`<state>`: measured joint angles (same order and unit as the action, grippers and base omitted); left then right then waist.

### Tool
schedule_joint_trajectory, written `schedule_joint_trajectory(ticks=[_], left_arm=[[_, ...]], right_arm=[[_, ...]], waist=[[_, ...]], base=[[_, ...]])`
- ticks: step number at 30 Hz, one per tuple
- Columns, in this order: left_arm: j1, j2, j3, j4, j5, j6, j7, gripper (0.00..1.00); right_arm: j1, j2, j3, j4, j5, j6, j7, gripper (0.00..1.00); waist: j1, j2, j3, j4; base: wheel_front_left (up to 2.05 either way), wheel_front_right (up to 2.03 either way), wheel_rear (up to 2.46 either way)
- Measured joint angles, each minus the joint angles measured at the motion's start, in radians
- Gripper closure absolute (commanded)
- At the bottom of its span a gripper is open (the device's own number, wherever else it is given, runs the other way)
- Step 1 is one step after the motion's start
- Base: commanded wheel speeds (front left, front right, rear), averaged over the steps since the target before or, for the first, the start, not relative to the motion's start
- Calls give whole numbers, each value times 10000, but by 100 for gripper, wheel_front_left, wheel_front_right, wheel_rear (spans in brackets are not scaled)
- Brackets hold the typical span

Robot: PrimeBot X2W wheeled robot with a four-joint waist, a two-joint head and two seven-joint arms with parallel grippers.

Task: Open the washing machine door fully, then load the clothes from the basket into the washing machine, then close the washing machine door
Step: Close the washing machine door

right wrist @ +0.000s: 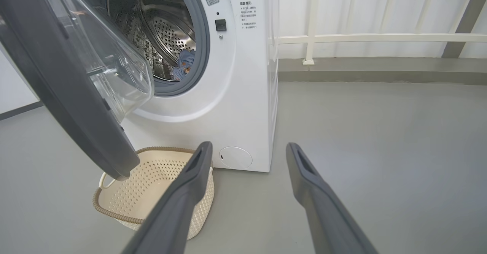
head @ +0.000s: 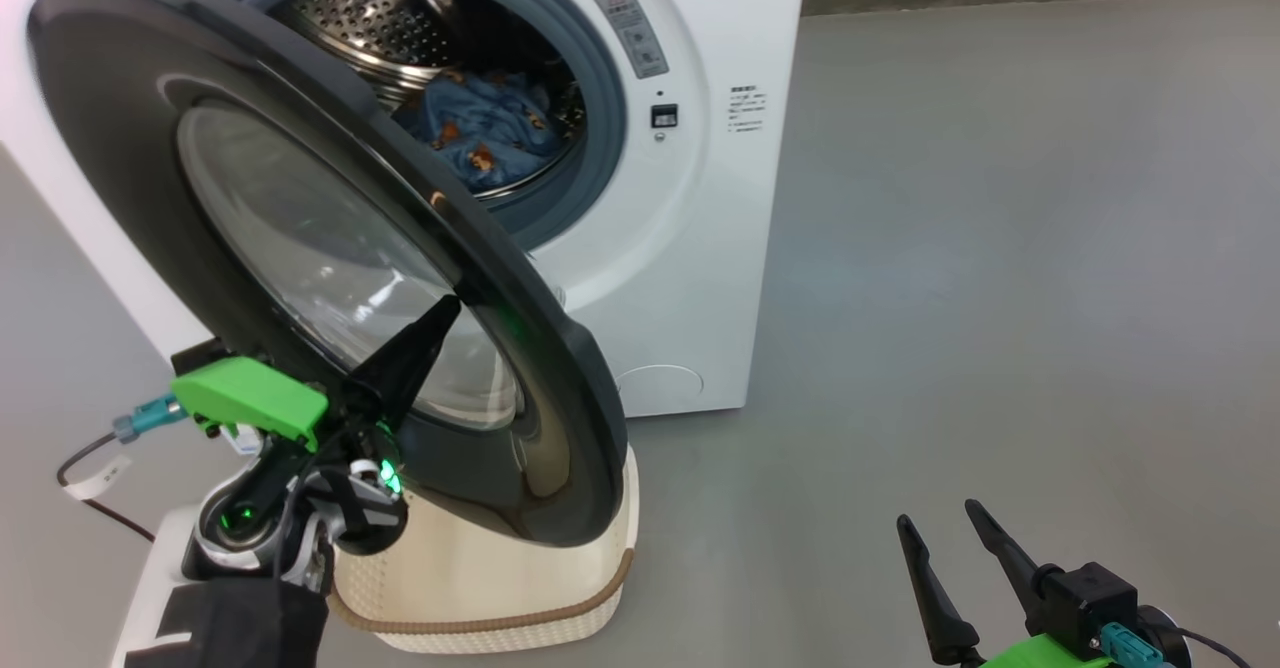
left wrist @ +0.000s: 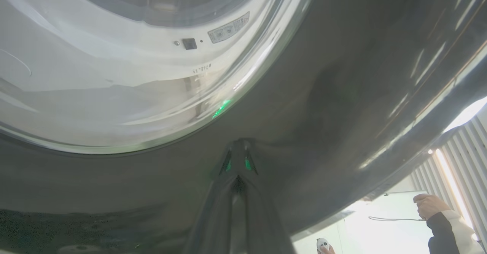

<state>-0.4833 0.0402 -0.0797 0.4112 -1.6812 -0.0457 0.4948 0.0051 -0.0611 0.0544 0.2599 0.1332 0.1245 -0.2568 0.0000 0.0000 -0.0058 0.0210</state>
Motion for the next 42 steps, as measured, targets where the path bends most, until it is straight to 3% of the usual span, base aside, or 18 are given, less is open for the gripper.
schedule_joint_trajectory(ticks=[22,35,36,37,40,42], left_arm=[[-945,-44,-416,1287,27,-476,-991,100],[-933,111,-723,1375,1110,-667,-1839,100],[-917,151,-755,1315,1267,-679,-1994,91],[-883,213,-803,1237,1534,-696,-2228,69],[-587,577,-1020,901,2504,-734,-3051,13],[-290,807,-1133,688,3294,-727,-3774,0]], right_arm=[[-8,25,8,-2,0,0,0,0],[-7,56,-96,-40,0,0,0,0],[-7,61,-107,-42,0,0,0,0],[-7,61,-109,-42,0,0,0,0],[-6,69,-111,-50,0,0,0,0],[-6,75,-125,-59,0,0,0,0]], waist=[[0,0,43,-1135],[0,0,68,-791],[0,0,64,-738],[-1,0,57,-688],[0,0,26,-564],[0,1,6,-500]], base=[[0,0,0],[0,0,0],[0,0,0],[0,0,0],[0,0,0],[0,0,0]])
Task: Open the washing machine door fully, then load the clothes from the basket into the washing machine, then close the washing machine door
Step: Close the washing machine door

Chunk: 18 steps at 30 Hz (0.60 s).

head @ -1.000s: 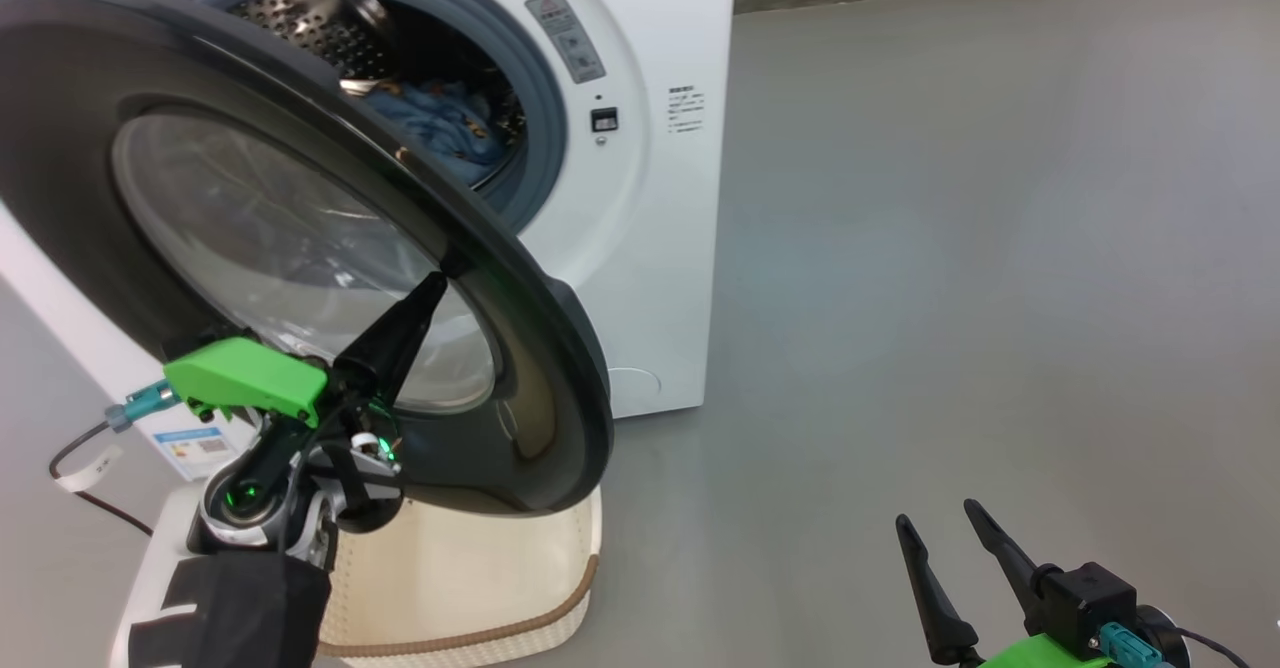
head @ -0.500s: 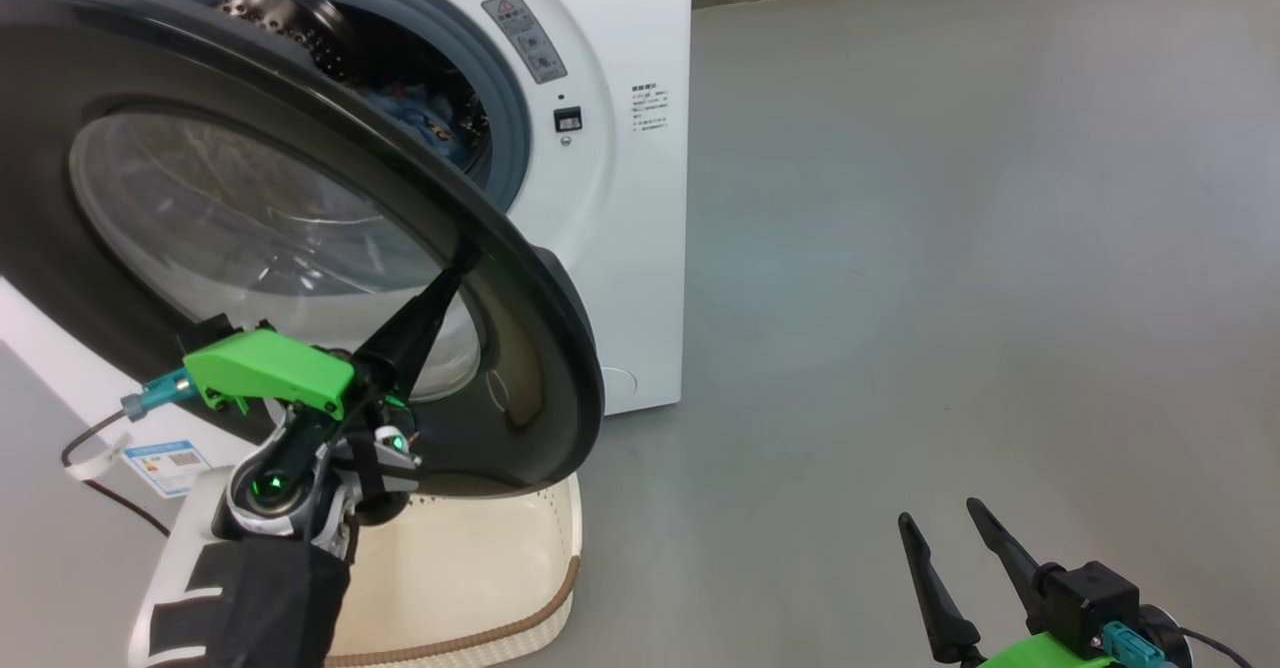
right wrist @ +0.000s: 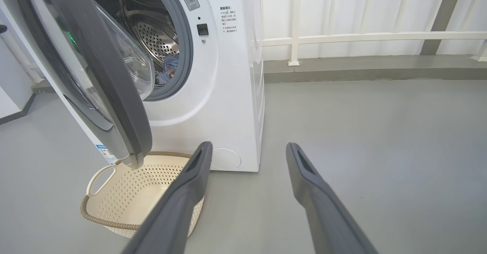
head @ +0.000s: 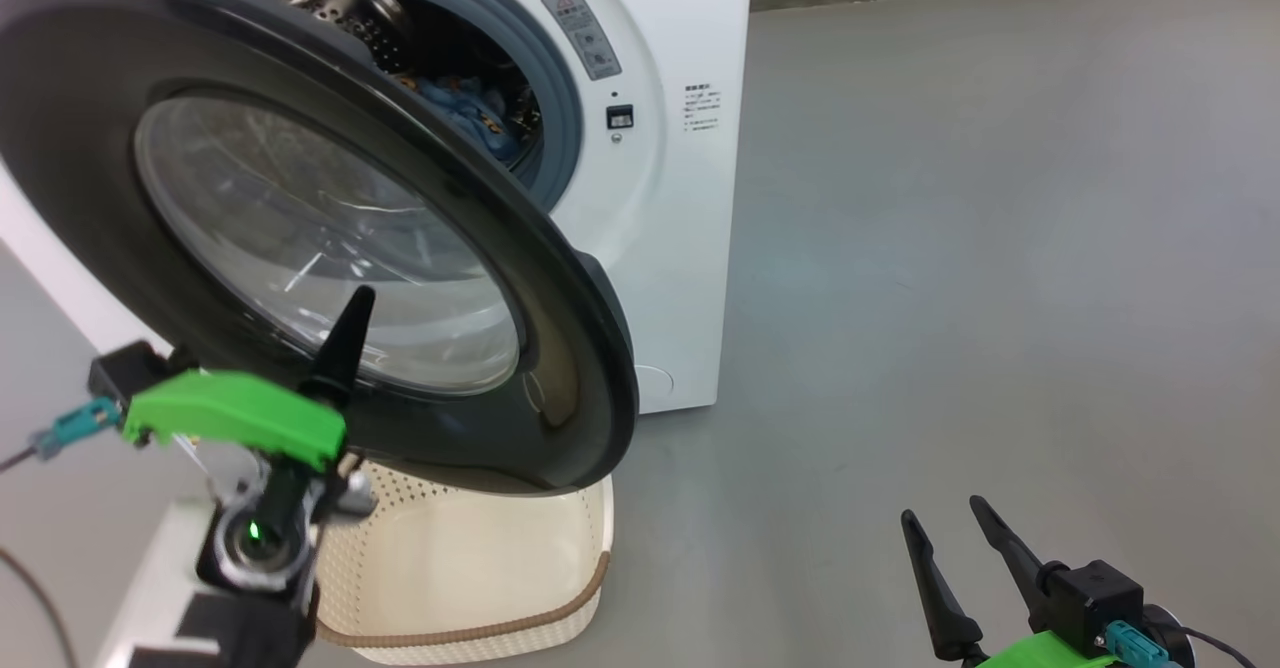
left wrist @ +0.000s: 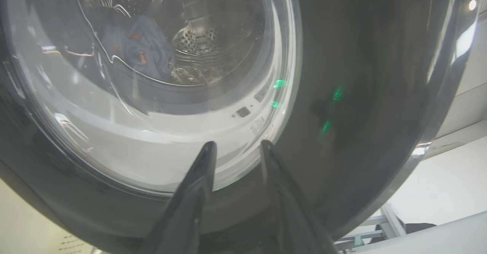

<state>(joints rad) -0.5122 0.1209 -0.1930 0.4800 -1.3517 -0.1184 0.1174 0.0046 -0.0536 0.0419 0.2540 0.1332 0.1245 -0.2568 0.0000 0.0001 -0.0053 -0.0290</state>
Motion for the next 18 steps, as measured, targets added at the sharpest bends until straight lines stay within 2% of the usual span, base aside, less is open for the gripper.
schedule_joint_trajectory(ticks=[10,18], left_arm=[[1276,1204,-1561,-656,4464,844,-2999,0],[2484,1595,-1871,-1085,6441,1333,-3655,0]], right_arm=[[6,17,-115,-54,0,0,0,0],[6,25,-151,-104,0,0,0,0]], waist=[[0,0,-65,260],[0,0,-44,328]], base=[[0,0,0],[0,0,0]])
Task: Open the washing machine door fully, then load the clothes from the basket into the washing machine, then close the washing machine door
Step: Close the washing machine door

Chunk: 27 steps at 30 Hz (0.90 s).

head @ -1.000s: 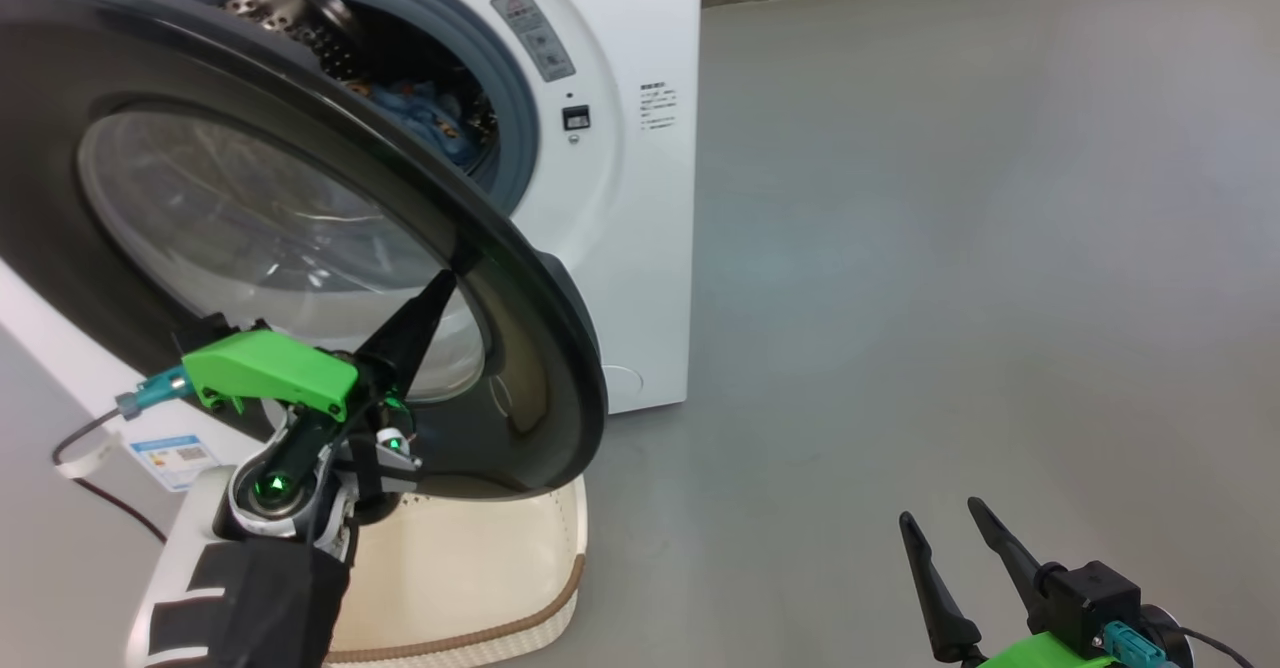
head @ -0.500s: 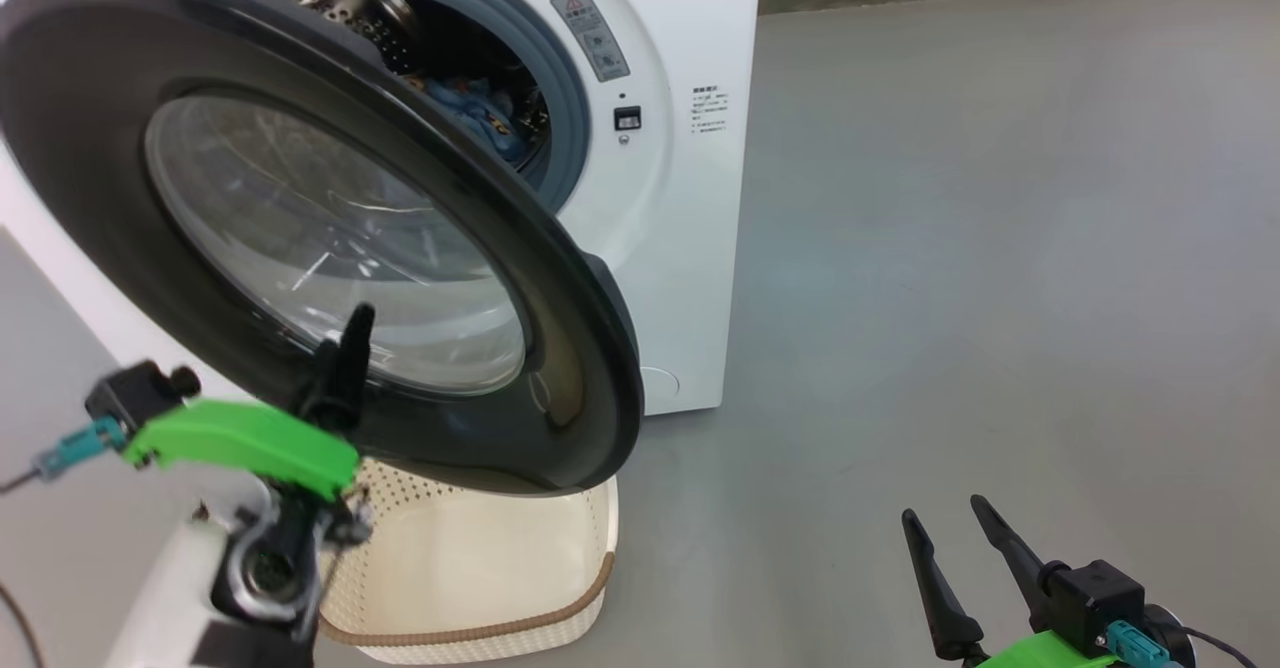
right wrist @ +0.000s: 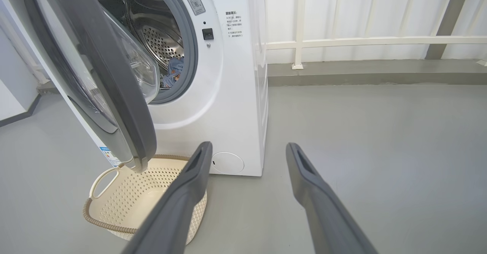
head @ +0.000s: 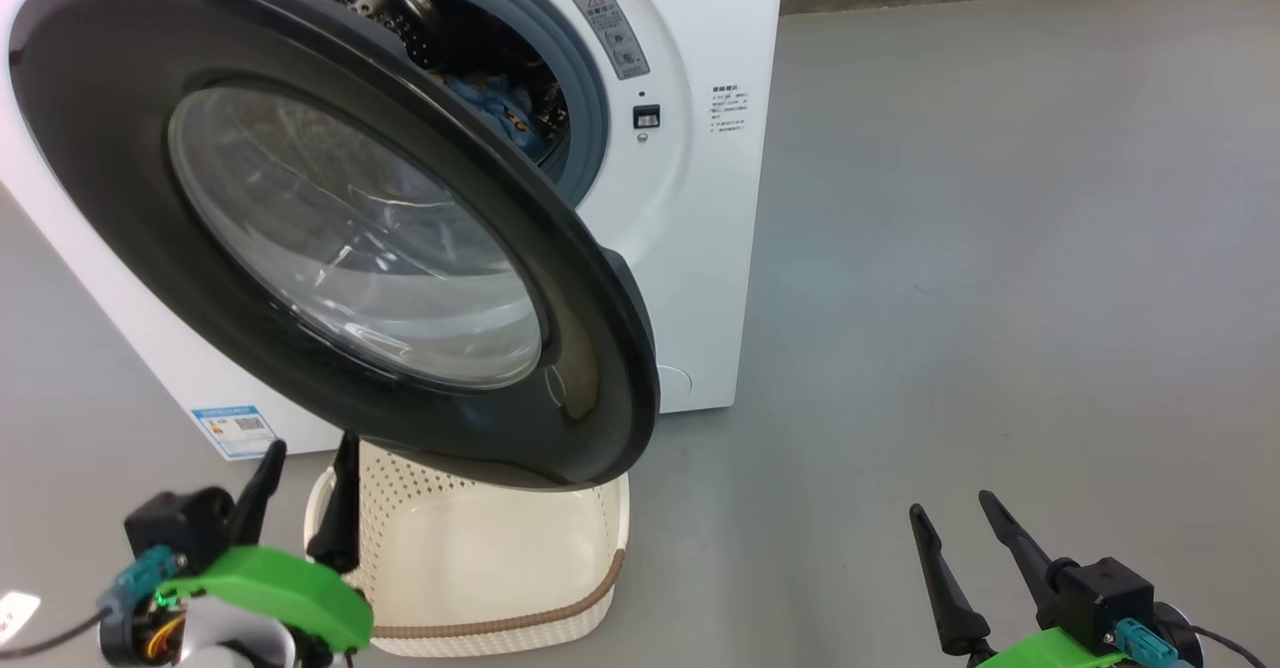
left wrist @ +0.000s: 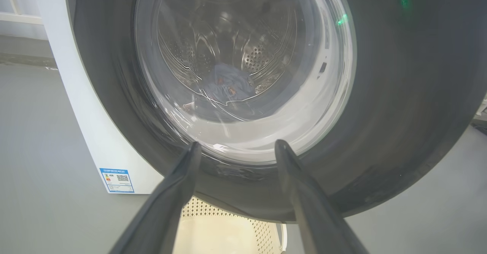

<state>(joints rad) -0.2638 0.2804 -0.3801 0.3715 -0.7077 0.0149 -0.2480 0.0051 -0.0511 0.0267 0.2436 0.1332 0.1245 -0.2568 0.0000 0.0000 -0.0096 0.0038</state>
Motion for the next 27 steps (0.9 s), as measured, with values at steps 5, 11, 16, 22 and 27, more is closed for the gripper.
schedule_joint_trajectory(ticks=[5,11,16,22,27], left_arm=[[868,119,744,-859,1164,174,-2,0],[2027,-102,1785,-1517,2167,332,-35,0],[2727,-489,2558,-1735,2510,142,-46,0],[3167,-825,3150,-1804,2805,-322,-63,0],[3286,-1112,3588,-1804,3091,-625,-73,0]], right_arm=[[-4,-2,-29,-33,-2,0,0,0],[-15,-2,-27,-54,-4,0,0,0],[-20,0,-21,-63,-4,0,0,0],[-20,2,-29,-65,-4,0,0,0],[-26,2,-23,-65,-4,0,0,0]], waist=[[0,0,87,31],[0,0,136,0],[0,0,166,19],[0,0,172,93],[0,0,161,139]], base=[[0,0,0],[0,0,0],[0,0,0],[0,0,0],[0,0,0]])
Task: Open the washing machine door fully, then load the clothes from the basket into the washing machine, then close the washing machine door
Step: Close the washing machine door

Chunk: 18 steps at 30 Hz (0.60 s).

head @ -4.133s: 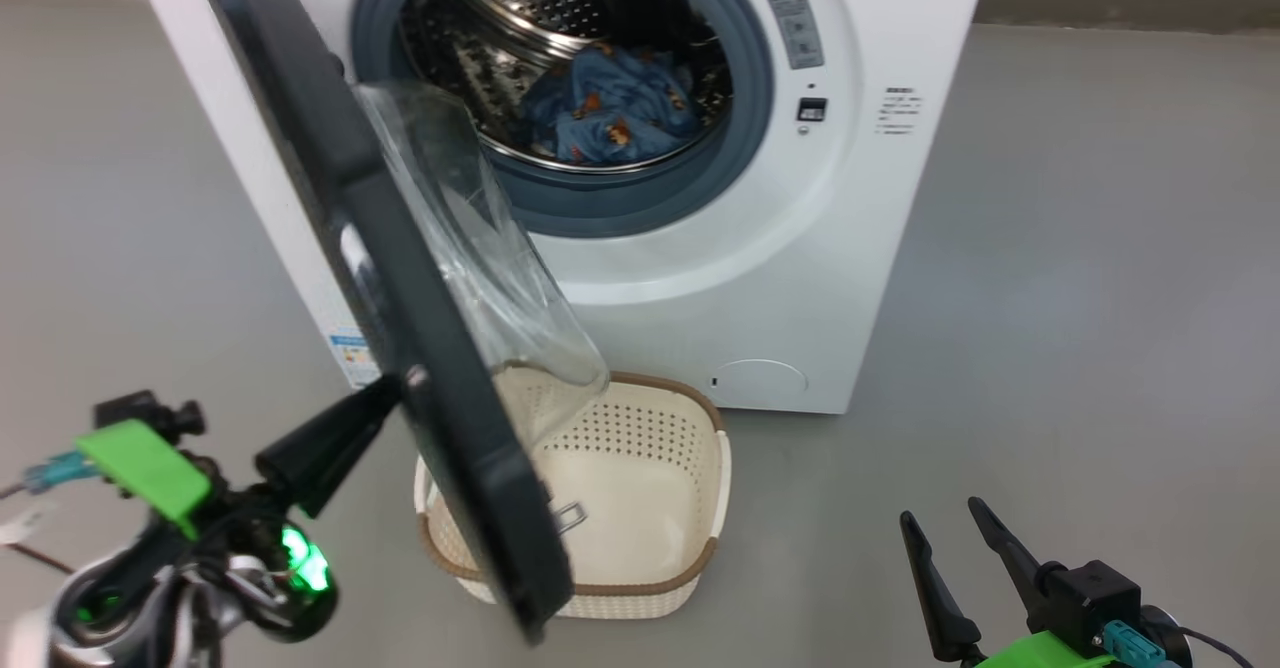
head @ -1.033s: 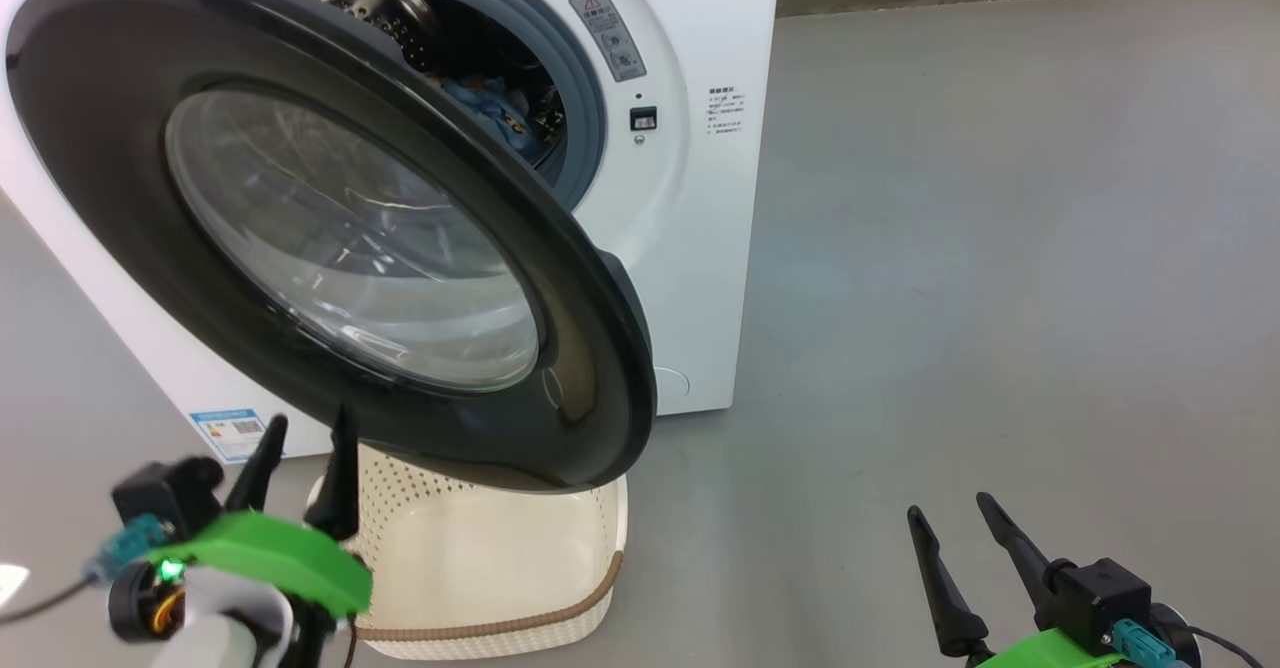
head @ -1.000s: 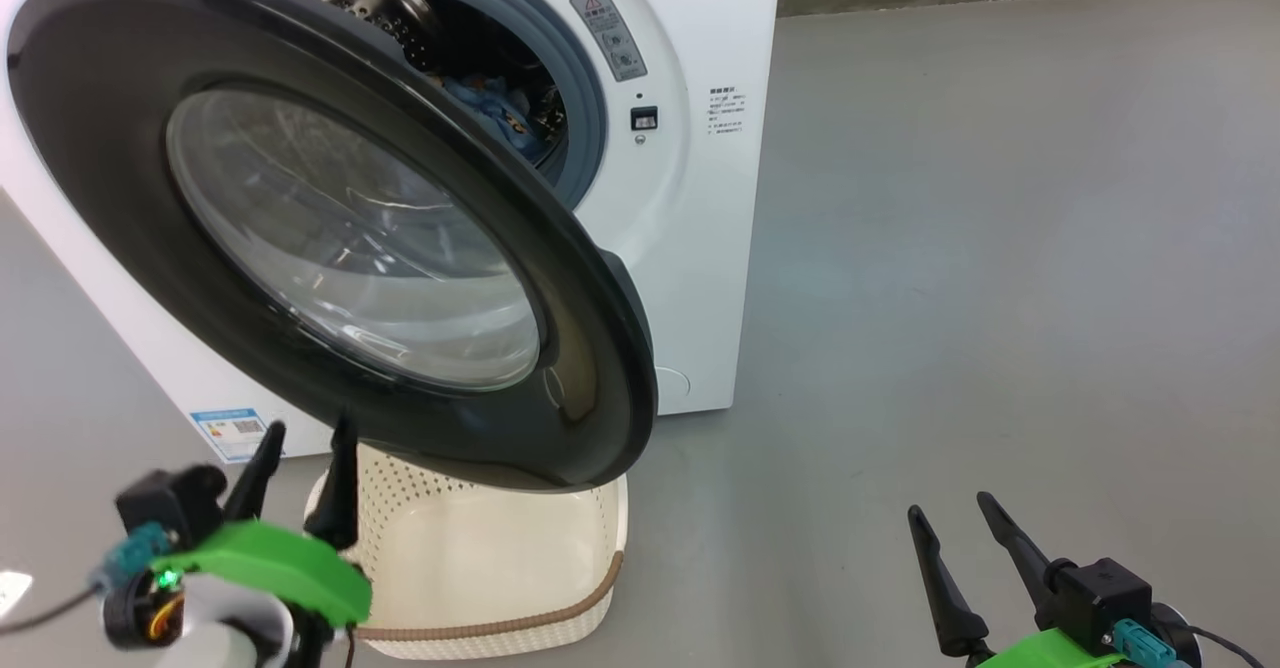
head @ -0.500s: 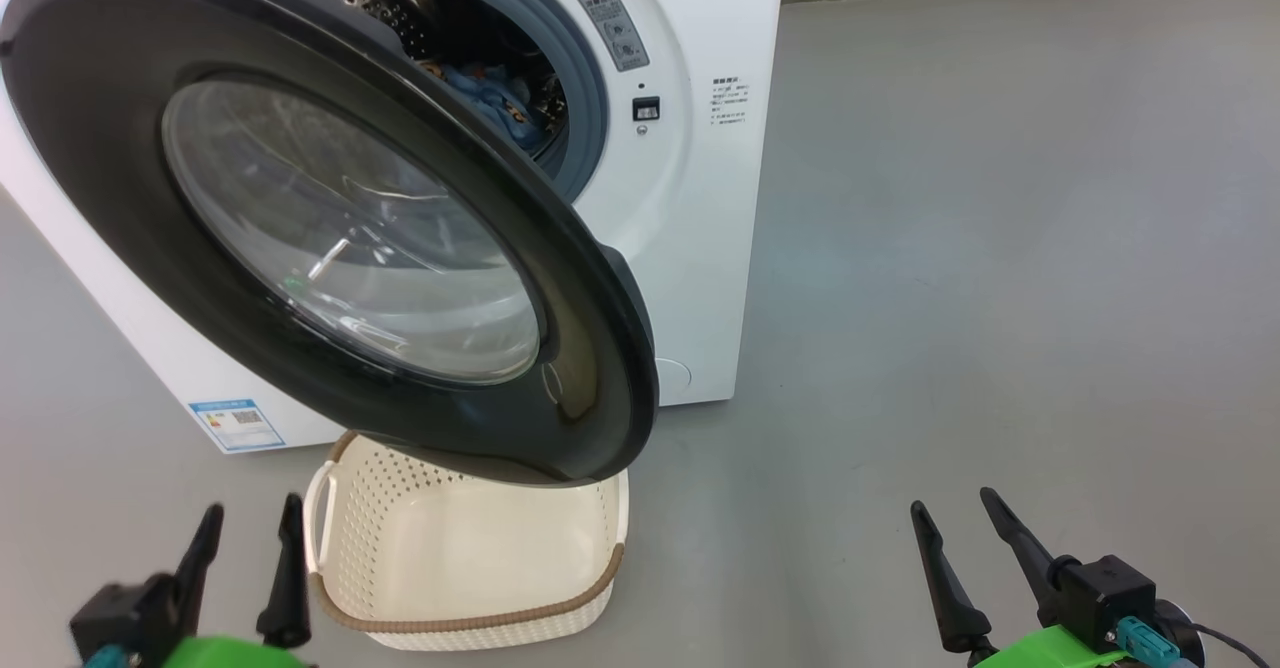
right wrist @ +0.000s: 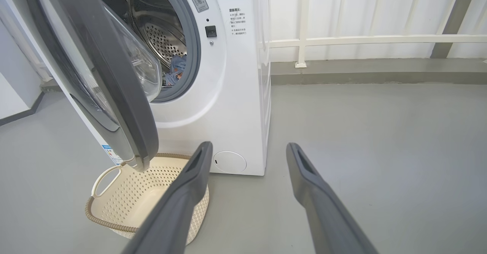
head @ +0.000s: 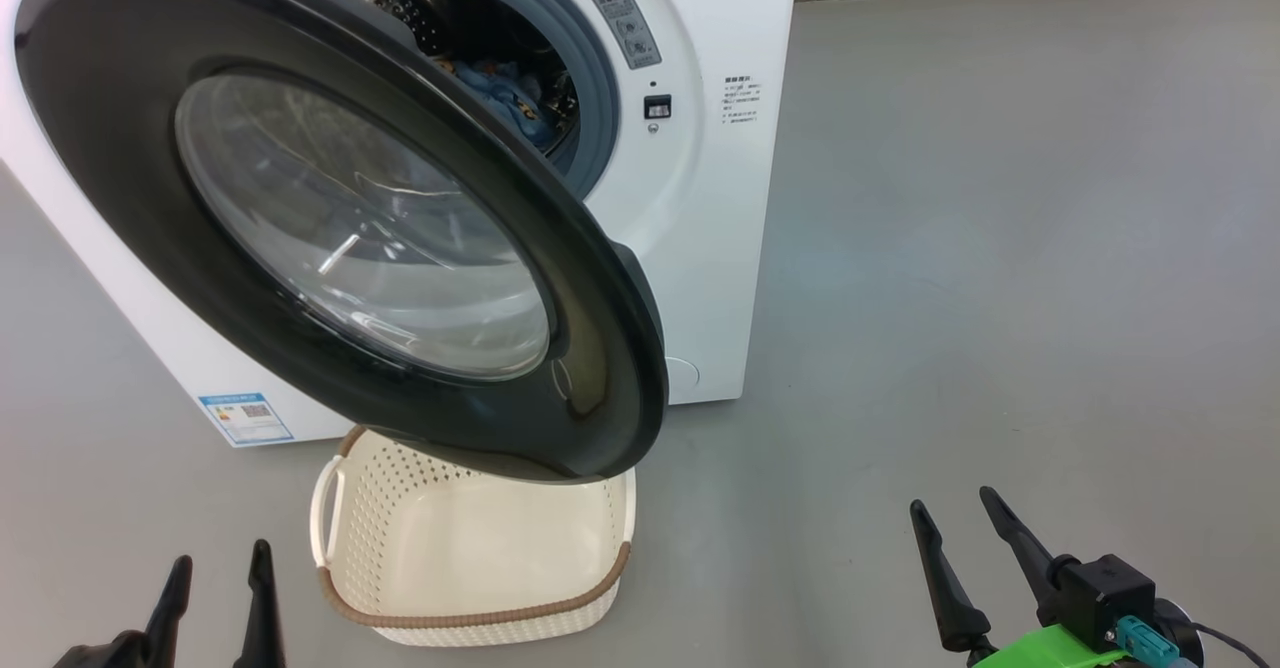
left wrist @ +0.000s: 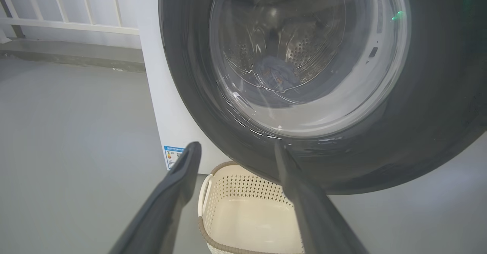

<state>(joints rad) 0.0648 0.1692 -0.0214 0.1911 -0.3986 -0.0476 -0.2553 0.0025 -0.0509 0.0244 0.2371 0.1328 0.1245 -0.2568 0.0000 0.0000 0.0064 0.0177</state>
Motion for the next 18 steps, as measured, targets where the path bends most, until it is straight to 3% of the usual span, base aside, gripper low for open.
schedule_joint_trajectory(ticks=[18], left_arm=[[168,-579,736,155,604,-554,0,0]], right_arm=[[-11,4,8,-12,0,0,0,0]], waist=[[0,0,34,127]], base=[[0,0,0]])
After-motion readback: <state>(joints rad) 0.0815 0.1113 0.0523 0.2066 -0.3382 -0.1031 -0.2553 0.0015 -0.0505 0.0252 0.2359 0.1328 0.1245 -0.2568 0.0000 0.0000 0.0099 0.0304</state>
